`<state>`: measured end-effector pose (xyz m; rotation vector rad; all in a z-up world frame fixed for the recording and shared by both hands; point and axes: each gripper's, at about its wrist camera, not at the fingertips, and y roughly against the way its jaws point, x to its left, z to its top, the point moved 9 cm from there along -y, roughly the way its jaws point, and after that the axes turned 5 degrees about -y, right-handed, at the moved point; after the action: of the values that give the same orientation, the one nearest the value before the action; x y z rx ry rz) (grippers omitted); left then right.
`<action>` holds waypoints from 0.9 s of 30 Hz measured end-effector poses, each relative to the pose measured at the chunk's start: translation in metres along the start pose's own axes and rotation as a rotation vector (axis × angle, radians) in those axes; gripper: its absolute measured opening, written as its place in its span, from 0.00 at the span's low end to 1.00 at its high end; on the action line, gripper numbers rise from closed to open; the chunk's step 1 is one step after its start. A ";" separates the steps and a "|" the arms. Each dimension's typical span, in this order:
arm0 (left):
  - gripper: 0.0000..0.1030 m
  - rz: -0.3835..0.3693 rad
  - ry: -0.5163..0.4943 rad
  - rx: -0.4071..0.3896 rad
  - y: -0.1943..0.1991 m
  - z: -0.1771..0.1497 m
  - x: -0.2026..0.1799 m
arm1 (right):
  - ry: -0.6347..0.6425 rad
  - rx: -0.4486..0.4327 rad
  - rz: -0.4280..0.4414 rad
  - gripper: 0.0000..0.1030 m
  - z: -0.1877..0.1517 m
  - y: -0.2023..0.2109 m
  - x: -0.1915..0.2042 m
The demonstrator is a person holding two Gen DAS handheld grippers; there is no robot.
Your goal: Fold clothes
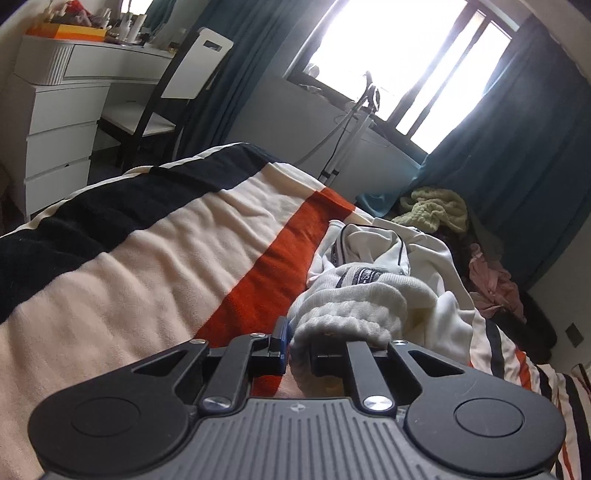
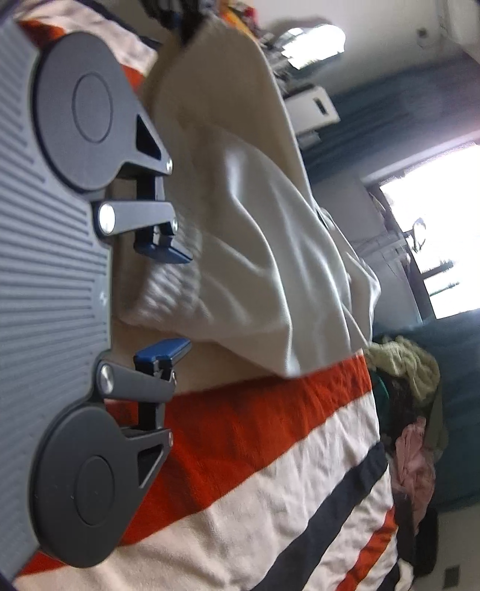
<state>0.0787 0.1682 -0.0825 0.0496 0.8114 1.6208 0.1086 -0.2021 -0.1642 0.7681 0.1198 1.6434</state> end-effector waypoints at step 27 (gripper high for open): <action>0.11 -0.116 0.215 0.206 0.003 -0.035 0.027 | 0.039 -0.137 -0.046 0.12 0.025 0.086 0.012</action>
<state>0.0533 0.1757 -0.1181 -0.0263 1.1255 1.4449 0.0491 -0.2199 -0.0981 0.6257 0.0516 1.6056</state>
